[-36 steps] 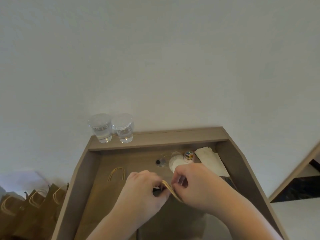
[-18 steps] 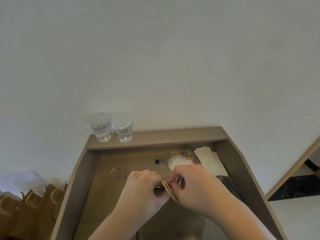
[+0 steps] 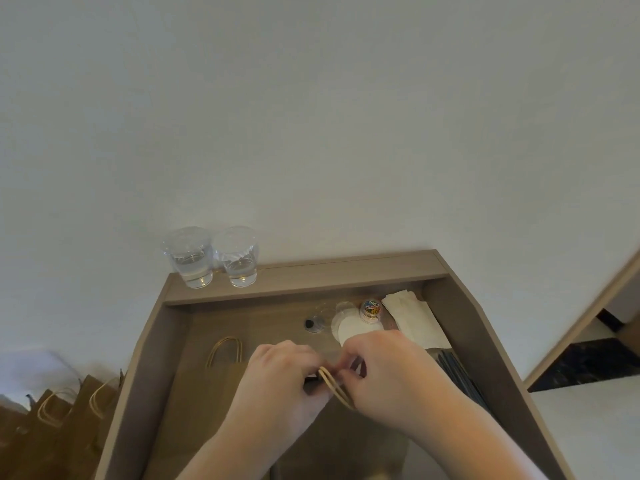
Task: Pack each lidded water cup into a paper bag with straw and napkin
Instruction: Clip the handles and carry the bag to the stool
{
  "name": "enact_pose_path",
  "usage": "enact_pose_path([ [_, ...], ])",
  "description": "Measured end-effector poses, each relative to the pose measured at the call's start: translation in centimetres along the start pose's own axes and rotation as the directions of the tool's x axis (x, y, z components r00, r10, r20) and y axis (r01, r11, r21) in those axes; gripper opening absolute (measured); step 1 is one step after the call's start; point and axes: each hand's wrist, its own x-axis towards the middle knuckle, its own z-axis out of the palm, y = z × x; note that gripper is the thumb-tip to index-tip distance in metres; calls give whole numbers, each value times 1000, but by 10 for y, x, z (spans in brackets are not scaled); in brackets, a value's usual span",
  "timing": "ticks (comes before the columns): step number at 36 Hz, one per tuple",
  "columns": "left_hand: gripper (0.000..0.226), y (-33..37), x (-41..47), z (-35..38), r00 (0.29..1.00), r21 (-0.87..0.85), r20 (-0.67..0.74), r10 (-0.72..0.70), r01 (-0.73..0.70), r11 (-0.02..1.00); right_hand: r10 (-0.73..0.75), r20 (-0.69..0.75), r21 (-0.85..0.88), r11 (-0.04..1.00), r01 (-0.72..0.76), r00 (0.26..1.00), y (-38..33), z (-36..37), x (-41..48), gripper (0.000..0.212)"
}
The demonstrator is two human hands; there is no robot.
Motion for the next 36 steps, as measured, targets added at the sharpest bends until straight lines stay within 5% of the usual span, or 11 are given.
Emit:
enact_pose_path([
  [11, 29, -3, 5, -1, 999, -39, 46, 25, -23, 999, 46, 86, -21, 999, -44, 995, 5, -1, 12, 19],
  [17, 36, -18, 2, -9, 994, 0, 110, 6, -6, 1000, 3, 66, -171, 985, 8, 998, 2, 0, 12, 21],
  [22, 19, -29, 6, -12, 980, -159, 196, -19, 51, 986, -13, 117, -189, 981, 35, 993, -6, 0, 20, 18],
  [27, 20, -36, 9, -2, 986, -321, 162, -28, 80, 944, 16, 107, -51, 999, -10, 994, 8, -5, 25, 27],
  [32, 32, -55, 6, 11, 981, -553, 102, -164, 192, 810, 41, -192, 320, 947, 23, 980, 61, -18, 7, 60],
  [36, 45, -66, 2, 28, 959, -716, 84, -269, 246, 654, 62, -69, 474, 881, -22, 996, 95, 3, -3, 76],
])
